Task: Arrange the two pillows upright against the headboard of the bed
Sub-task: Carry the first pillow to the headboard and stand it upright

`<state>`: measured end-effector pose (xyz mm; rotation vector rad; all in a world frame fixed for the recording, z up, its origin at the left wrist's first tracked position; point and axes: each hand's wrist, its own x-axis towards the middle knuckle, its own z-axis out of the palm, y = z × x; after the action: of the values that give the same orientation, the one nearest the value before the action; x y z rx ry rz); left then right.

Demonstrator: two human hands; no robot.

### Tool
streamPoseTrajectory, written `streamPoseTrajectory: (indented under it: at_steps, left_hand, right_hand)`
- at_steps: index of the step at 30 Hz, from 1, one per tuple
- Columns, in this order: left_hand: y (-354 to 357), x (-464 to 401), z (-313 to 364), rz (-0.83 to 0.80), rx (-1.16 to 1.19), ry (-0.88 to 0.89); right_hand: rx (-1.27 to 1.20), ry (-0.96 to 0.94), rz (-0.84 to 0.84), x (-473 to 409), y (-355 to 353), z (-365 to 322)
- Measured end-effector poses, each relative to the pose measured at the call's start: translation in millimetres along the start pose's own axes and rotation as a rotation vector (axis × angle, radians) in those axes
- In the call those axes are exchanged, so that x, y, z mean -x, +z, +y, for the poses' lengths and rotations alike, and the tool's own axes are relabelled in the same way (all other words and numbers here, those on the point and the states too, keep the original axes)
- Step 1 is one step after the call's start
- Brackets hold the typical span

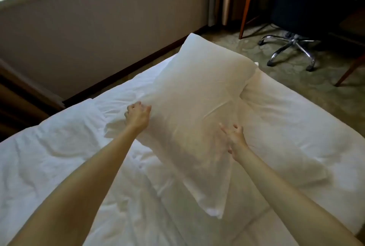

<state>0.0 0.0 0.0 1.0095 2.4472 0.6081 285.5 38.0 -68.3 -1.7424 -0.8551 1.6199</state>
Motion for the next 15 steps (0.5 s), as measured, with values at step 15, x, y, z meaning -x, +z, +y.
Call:
streamPoseTrajectory:
  at_steps: [15]
  left_hand:
    - [31.1,-85.4,-6.6,-0.180,-0.065,0.026]
  right_hand:
    - [-0.174,0.112,-0.116,-49.3,46.2,25.9]
